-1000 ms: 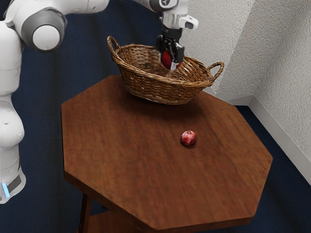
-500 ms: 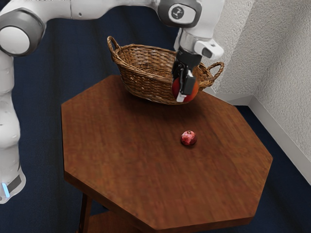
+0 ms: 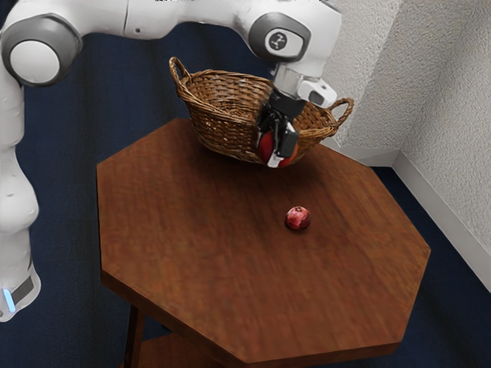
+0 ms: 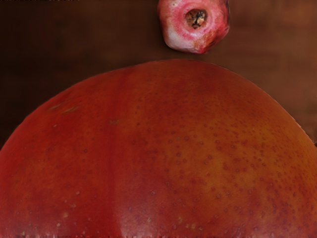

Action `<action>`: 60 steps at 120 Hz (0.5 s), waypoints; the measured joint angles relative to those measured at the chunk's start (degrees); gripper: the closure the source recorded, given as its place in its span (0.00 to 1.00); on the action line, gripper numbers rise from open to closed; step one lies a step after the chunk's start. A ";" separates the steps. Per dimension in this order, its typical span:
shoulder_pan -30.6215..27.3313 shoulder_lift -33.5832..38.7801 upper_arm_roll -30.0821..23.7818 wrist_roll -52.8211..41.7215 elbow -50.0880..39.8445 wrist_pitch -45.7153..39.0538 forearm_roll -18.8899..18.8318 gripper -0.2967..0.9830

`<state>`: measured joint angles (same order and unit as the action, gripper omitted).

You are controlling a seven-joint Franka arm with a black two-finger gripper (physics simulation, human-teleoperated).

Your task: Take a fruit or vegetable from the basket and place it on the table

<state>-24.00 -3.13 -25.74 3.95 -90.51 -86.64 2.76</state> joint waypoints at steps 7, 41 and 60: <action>1.32 0.02 -0.10 0.24 0.01 -0.12 0.09 0.46; 1.45 0.02 -0.11 2.34 0.21 -0.28 -1.20 0.28; 0.54 0.47 0.07 3.53 0.31 -0.14 -1.60 0.25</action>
<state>-23.47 -2.66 -25.67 7.48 -90.20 -86.77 1.16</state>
